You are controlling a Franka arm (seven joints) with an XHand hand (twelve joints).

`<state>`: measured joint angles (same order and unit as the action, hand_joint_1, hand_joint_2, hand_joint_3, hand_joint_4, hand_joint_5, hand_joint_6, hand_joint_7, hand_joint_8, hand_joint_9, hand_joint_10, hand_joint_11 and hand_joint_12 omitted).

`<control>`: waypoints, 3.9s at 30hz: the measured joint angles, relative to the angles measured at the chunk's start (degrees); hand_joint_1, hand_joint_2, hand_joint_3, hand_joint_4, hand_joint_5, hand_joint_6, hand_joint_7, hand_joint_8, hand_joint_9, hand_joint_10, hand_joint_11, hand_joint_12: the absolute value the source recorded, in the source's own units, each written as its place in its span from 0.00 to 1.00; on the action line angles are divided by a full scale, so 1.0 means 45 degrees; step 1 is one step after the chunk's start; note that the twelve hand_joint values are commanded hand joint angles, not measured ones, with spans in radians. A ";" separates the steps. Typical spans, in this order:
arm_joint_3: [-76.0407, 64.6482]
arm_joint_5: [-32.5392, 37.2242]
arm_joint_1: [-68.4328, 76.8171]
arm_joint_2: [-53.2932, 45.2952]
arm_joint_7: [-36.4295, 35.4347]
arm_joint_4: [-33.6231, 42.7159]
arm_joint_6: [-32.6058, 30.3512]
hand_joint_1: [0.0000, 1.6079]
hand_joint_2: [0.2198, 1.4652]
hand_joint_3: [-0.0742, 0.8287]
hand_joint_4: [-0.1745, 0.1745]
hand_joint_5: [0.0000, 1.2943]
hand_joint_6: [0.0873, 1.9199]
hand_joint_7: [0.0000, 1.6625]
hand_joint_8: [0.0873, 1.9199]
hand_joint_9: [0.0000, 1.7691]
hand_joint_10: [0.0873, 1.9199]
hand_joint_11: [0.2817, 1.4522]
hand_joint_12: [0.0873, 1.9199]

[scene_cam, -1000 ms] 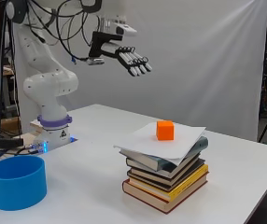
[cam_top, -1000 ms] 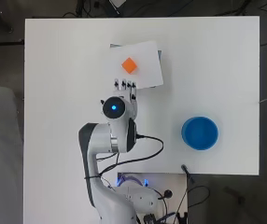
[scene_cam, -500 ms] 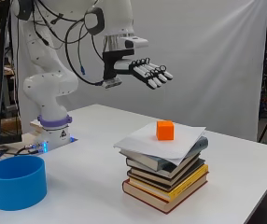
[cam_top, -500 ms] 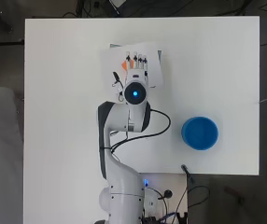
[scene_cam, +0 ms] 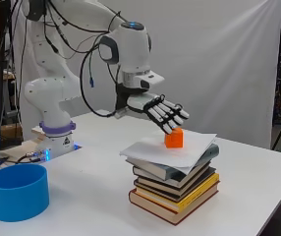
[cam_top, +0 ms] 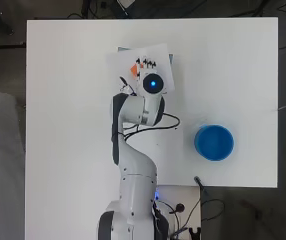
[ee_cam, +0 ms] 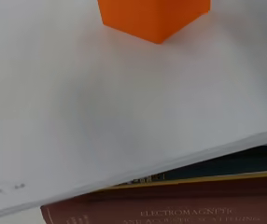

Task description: Teleoperate dual arm-hand system to pick and place objects

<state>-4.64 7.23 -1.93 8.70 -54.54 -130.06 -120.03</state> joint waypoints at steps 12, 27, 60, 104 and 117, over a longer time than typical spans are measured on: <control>-0.1320 0.0617 0.0478 -0.2100 -0.0164 0.1628 0.0366 0.31 0.72 0.07 0.69 0.34 0.00 0.30 0.00 0.36 0.00 0.25 0.00; -0.1332 0.0768 0.0715 -0.2589 -0.0637 0.2764 0.2088 0.82 0.75 0.08 0.03 0.69 0.62 0.46 0.50 0.51 0.55 0.44 0.00; -0.5120 -0.4828 -0.0065 0.5305 0.1155 0.0124 0.2727 0.75 0.75 0.08 0.37 0.71 0.47 0.55 0.65 0.58 0.80 0.39 0.86; -1.0962 -0.3798 -0.0084 0.1796 -0.0737 -0.1712 0.1386 0.26 0.68 0.08 0.66 0.27 0.22 0.34 0.39 0.38 0.41 0.22 0.35; -0.9198 -0.3279 -0.0440 0.2306 -0.0368 -0.1072 0.1872 0.00 0.68 0.09 0.55 0.14 0.00 0.19 0.00 0.23 0.00 0.13 0.00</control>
<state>-46.04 -7.52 -3.91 19.08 -56.19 -134.89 -111.60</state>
